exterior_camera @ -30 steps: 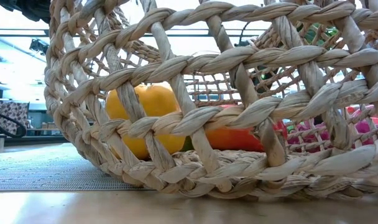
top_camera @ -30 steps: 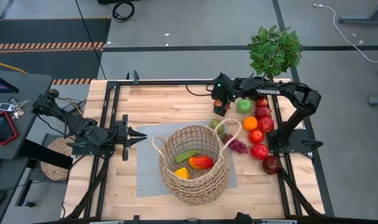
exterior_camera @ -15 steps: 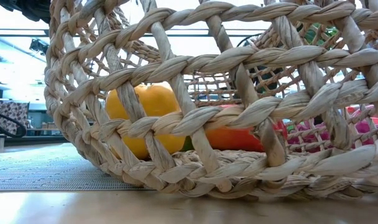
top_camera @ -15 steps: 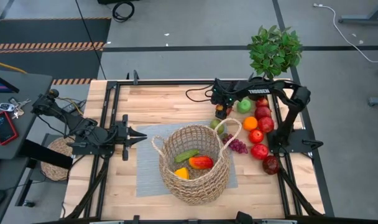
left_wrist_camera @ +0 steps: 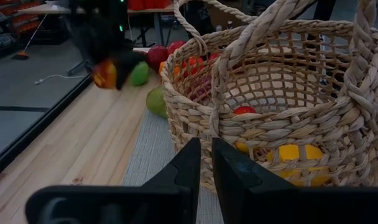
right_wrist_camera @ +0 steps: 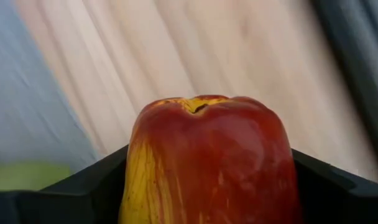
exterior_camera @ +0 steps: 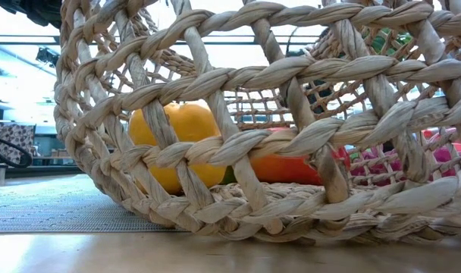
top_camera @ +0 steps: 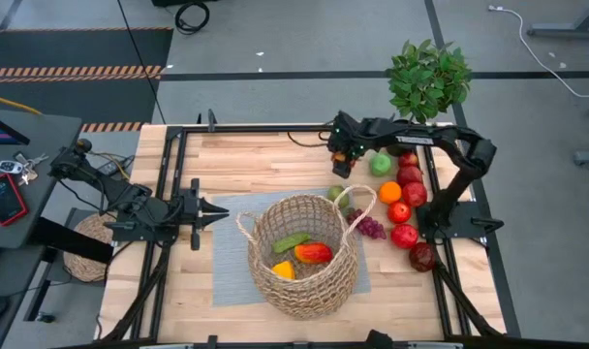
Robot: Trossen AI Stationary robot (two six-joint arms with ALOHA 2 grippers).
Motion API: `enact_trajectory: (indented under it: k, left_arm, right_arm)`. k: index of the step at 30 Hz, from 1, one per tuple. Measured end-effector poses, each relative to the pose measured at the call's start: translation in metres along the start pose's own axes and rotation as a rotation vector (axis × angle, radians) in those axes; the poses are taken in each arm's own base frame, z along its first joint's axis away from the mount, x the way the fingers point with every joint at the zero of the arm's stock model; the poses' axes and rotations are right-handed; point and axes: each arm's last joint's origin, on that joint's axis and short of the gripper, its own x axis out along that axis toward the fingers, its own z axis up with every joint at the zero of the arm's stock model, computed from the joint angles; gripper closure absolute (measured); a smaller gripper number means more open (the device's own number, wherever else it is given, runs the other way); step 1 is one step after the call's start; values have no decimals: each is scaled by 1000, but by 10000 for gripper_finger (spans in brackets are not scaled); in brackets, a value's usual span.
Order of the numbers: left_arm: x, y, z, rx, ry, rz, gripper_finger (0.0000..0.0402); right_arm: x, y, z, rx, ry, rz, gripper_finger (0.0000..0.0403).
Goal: Build produce basket
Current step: Put the red apple into the basket
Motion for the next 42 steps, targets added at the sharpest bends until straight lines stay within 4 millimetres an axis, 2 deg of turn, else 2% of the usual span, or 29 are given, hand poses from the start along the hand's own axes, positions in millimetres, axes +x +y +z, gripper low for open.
enact_trajectory:
  k: [5,10,15,19,25,32,37,42]
  left_arm:
    - [0,0,0,0,0,0,353]
    - [0,0,0,0,0,0,353]
    - [0,0,0,0,0,0,353]
    - [0,0,0,0,0,0,353]
    - [0,0,0,0,0,-1,353]
    - [0,0,0,0,0,-1,353]
    - [0,0,0,-1,-1,-1,353]
    - [0,0,0,0,-1,0,353]
  right_arm:
    - [-51,16,25,6,-214,20,73]
    - [-94,49,41,-16,-474,126,76]
    - [-124,82,50,-10,-698,243,63]
    - [-142,108,59,24,-860,419,68]
    - [-153,147,66,-18,-1022,600,71]
    - [-141,183,73,-57,-1029,698,68]
    - [-146,205,82,-186,-964,653,70]
    - [-148,227,91,-350,-885,493,69]
